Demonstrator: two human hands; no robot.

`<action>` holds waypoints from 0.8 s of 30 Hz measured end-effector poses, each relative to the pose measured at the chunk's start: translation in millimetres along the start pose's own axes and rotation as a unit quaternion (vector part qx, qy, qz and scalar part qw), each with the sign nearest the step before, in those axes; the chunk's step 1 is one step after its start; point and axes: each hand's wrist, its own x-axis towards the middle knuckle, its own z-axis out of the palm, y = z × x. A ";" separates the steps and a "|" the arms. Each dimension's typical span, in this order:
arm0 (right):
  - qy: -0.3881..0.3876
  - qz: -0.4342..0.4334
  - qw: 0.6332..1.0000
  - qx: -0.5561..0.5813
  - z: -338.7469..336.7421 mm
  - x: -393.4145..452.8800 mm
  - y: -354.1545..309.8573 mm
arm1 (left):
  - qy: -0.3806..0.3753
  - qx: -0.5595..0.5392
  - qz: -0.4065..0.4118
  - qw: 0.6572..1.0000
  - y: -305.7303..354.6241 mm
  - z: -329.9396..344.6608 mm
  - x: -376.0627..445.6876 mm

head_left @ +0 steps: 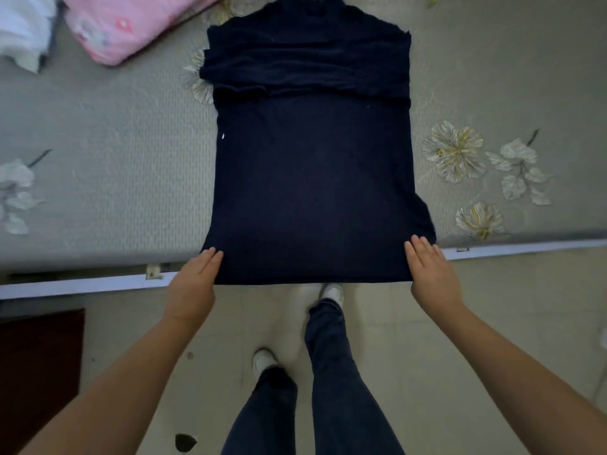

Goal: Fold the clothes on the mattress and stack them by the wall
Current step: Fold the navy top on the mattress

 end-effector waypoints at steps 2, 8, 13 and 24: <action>-0.016 0.014 0.999 -0.041 -2.6 -19.5 -13.0 | -0.016 0.031 0.034 0.999 -10.8 -8.7 -26.6; -0.165 -0.015 0.983 -0.078 4.9 -64.9 -41.9 | -0.137 0.084 -0.002 0.987 -33.2 -23.7 -78.2; -0.189 -0.017 0.978 -0.091 -2.8 -85.1 -51.7 | -0.191 0.104 -0.042 0.975 -43.1 -32.9 -99.6; -0.092 0.072 0.979 -0.170 -109.7 44.5 -24.2 | -0.100 0.141 -0.084 0.981 -34.4 -90.0 39.0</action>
